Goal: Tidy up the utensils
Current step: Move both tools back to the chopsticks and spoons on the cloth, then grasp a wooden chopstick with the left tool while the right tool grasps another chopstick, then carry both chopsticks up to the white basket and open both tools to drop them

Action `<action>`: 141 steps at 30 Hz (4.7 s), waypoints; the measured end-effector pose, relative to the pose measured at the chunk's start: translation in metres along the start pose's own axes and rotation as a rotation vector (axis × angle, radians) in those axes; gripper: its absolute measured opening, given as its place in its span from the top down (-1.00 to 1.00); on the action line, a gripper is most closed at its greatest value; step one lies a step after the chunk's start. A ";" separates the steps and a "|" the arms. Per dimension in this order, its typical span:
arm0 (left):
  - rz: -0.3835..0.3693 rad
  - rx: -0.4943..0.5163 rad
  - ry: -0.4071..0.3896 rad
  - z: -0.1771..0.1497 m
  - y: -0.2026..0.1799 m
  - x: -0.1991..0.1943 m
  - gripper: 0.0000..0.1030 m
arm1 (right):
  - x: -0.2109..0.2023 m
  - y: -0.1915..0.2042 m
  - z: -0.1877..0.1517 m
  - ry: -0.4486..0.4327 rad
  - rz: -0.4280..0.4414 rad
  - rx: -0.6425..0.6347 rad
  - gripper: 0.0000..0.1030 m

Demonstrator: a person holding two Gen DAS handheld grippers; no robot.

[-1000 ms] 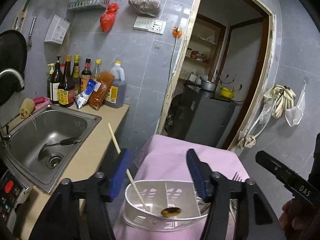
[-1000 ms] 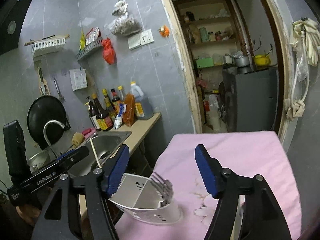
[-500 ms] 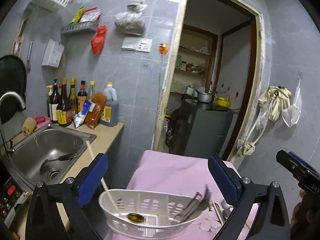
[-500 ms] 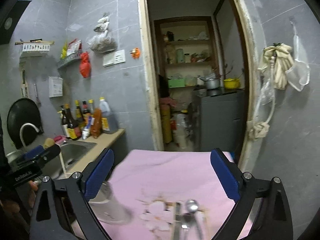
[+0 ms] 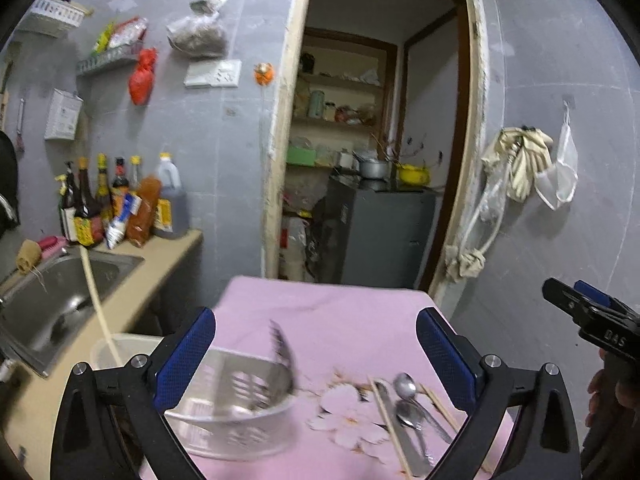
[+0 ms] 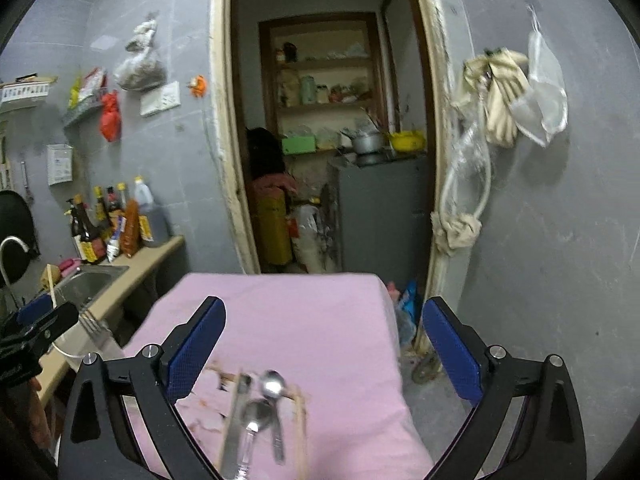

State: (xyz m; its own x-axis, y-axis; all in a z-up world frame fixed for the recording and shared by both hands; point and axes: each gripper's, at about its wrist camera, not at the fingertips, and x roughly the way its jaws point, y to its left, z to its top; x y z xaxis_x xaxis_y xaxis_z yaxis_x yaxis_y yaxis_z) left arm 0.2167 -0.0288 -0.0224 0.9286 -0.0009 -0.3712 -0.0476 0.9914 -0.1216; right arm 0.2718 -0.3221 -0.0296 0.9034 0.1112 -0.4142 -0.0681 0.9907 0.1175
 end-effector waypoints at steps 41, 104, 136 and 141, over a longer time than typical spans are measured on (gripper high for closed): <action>-0.104 0.044 0.549 -0.114 -0.056 0.173 0.45 | 0.144 0.013 -0.131 0.485 0.102 -0.132 0.44; -0.129 -0.212 0.071 0.060 0.094 0.015 0.90 | 0.007 0.143 0.032 -0.092 0.412 0.161 0.92; 0.046 -0.499 -0.115 0.021 0.234 0.069 0.90 | 0.039 0.269 -0.009 -0.410 0.332 0.172 0.92; 0.047 -0.475 -0.122 0.021 0.228 0.072 0.90 | 0.042 0.269 -0.012 -0.421 0.320 0.162 0.92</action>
State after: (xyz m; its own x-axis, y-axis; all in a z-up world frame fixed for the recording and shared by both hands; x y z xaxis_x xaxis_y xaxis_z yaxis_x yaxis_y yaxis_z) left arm 0.2802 0.1999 -0.0578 0.9563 0.0858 -0.2794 -0.2267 0.8211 -0.5239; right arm 0.2864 -0.0501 -0.0267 0.9417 0.3314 0.0575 -0.3313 0.8843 0.3291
